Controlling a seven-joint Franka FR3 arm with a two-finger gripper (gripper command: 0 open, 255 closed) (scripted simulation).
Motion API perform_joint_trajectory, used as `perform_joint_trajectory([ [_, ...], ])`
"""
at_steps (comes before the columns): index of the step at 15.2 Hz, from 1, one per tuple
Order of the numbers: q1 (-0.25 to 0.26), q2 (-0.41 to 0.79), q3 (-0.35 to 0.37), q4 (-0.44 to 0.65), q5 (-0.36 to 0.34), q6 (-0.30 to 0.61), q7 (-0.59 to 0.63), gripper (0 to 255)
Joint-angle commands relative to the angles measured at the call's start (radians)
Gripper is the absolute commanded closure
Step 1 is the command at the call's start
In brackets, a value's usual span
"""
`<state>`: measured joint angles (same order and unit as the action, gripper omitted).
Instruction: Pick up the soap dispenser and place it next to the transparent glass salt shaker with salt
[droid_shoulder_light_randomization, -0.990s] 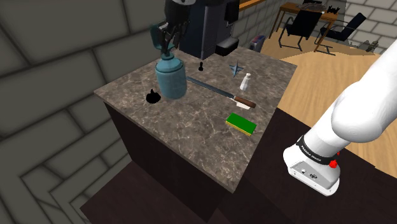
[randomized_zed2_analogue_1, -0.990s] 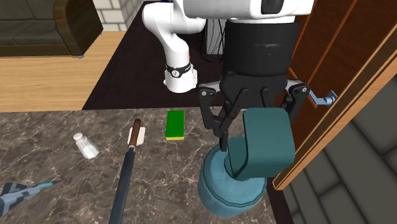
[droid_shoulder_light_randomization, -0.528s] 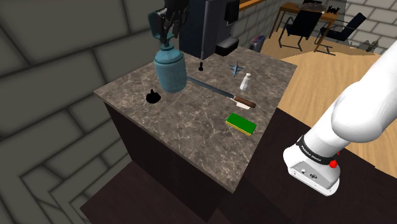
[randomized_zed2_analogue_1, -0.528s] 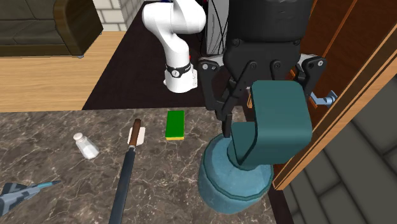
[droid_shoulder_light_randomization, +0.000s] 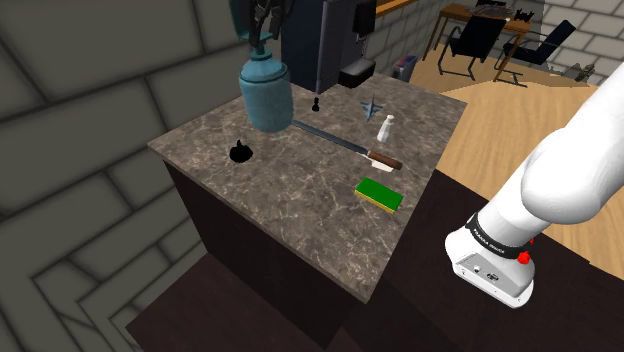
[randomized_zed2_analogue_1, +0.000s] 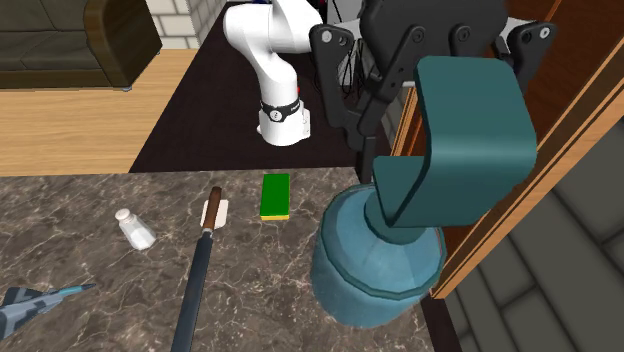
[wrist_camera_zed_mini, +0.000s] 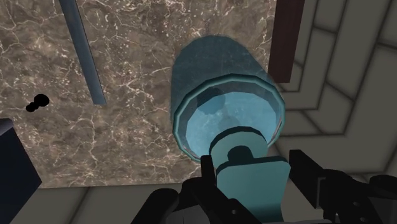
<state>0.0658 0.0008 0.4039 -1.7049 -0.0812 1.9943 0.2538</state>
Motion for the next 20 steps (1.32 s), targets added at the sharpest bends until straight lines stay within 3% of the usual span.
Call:
perform_joint_trajectory([
  [1,-0.001,-0.002,-0.001,0.024,0.002,-0.025,-0.004,255],
  [20,0.022,0.093,0.015,0.398,-0.040,-0.314,0.003,255],
])
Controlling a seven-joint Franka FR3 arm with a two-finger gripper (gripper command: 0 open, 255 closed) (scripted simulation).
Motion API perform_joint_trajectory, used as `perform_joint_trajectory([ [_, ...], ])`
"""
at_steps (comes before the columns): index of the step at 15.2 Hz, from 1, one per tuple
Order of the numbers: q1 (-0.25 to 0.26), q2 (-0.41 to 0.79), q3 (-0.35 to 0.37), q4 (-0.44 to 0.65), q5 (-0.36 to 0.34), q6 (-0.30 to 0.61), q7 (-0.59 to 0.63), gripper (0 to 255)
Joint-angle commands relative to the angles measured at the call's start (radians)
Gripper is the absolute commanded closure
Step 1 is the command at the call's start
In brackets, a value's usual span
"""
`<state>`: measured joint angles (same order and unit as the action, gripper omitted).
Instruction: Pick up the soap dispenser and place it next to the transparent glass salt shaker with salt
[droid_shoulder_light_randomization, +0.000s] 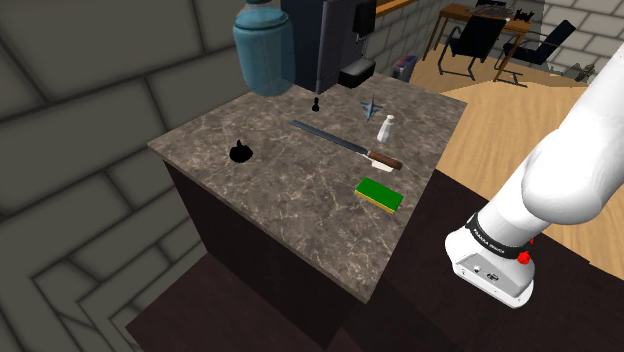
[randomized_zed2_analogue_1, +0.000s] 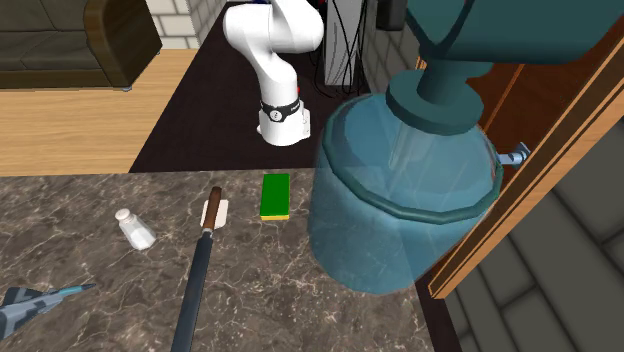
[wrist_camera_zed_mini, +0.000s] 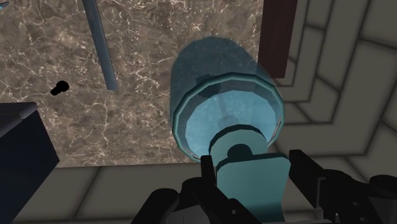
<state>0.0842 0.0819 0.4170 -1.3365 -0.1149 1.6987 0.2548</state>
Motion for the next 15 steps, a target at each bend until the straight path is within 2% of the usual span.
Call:
perform_joint_trajectory([
  [1,0.006,0.021,0.003,0.056,-0.011,-0.036,0.003,255],
  [12,0.071,0.168,0.019,0.407,-0.092,-0.254,0.016,255],
  [15,-0.028,0.023,-0.005,0.215,0.002,-0.189,-0.056,255],
])
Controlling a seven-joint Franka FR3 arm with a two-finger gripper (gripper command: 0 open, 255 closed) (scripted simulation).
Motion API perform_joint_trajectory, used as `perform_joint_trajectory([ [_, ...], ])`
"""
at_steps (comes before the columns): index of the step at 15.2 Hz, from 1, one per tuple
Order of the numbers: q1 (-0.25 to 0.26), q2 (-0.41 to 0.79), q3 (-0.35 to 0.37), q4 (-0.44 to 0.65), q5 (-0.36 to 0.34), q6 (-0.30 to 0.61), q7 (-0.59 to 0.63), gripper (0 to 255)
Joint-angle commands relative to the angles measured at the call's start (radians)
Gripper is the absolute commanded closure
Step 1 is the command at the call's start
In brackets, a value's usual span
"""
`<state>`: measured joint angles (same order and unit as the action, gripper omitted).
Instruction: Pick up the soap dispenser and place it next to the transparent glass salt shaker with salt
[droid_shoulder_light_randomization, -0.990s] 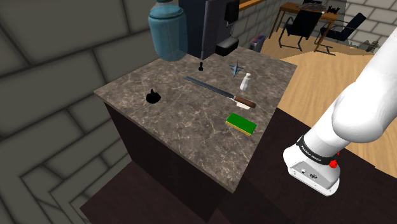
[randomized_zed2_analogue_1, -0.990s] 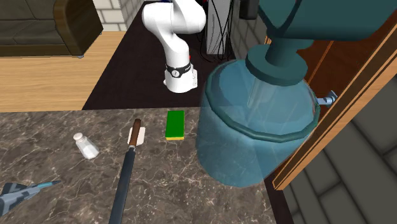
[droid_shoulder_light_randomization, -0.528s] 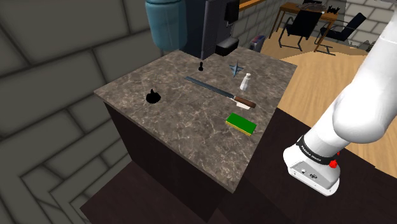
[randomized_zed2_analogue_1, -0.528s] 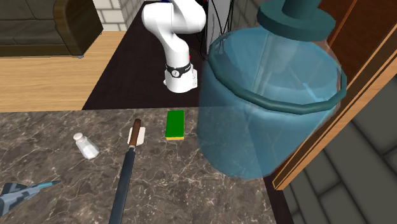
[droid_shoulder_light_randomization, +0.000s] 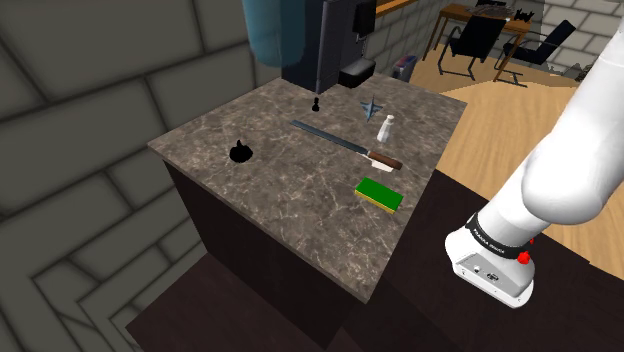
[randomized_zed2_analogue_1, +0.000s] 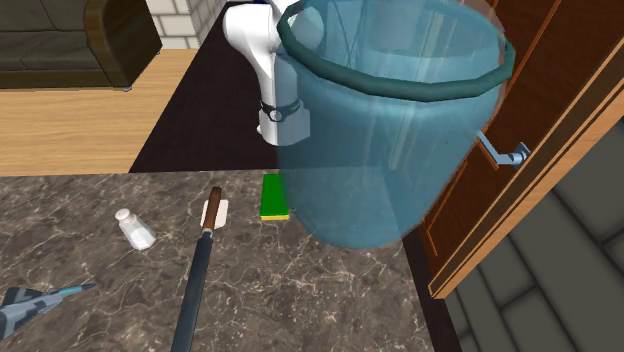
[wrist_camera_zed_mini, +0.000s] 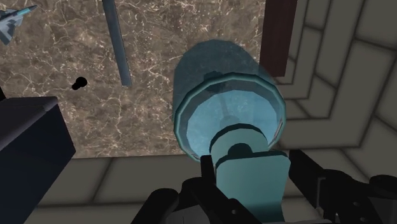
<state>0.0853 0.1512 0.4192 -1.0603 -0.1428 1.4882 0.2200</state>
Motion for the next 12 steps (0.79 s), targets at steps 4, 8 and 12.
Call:
perform_joint_trajectory([
  [4,-0.106,-0.192,-0.068,-0.234,0.123,0.066,-0.130,255],
  [8,-0.156,-0.303,-0.139,-0.358,0.186,0.084,-0.239,255],
  [12,-0.190,-0.389,-0.214,-0.449,0.225,0.086,-0.344,255],
])
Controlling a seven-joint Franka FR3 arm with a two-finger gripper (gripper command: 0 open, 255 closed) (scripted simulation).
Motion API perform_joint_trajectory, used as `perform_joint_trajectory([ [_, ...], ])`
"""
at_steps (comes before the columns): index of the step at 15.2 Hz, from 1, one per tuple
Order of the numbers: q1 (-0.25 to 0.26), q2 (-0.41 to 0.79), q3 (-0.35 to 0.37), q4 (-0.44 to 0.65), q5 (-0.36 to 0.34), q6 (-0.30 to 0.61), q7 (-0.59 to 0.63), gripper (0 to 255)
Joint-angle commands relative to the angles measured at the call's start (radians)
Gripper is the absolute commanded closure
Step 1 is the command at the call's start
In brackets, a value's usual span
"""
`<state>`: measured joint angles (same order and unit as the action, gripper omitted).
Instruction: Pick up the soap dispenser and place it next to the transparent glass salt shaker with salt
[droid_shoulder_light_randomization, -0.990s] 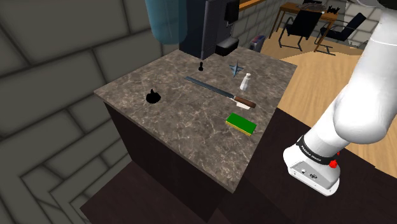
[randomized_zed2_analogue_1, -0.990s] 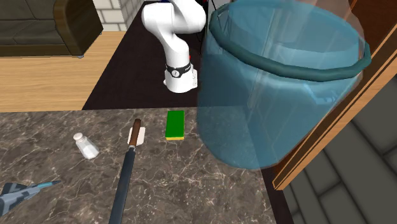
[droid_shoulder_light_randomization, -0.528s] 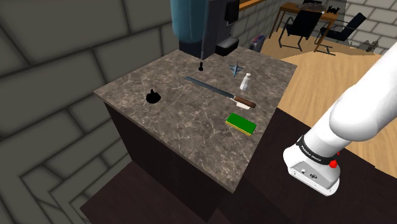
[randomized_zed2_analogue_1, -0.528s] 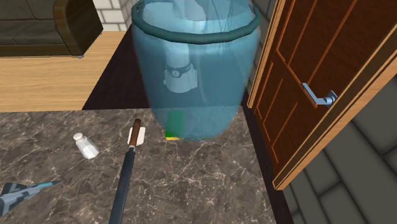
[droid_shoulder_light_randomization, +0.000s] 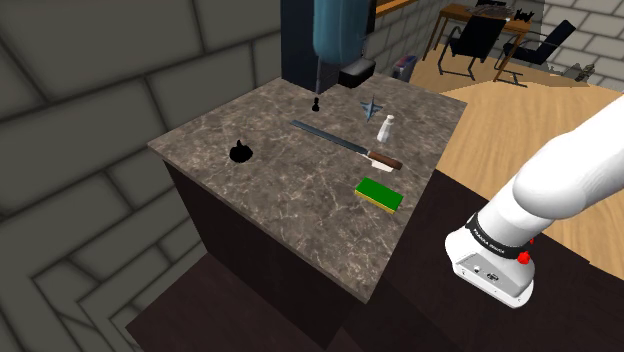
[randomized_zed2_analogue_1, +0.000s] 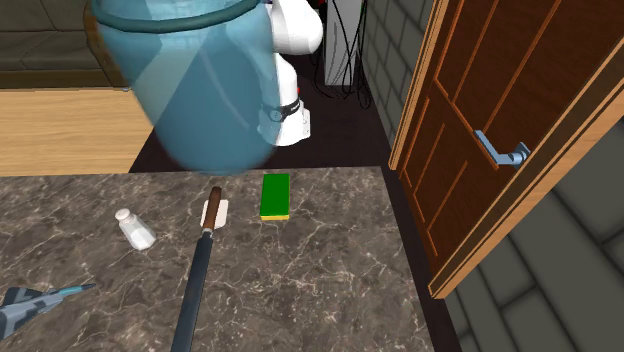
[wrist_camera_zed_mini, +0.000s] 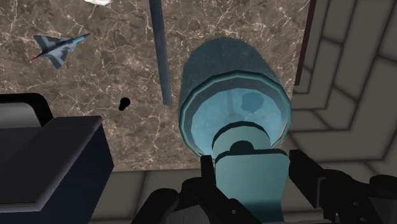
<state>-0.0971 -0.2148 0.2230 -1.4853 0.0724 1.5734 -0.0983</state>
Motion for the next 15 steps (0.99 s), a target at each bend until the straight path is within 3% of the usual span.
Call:
perform_joint_trajectory([
  [1,-0.015,-0.042,-0.036,-0.043,0.016,0.000,-0.051,255],
  [15,-0.110,-0.169,-0.299,-0.158,0.041,-0.049,-0.401,255],
])
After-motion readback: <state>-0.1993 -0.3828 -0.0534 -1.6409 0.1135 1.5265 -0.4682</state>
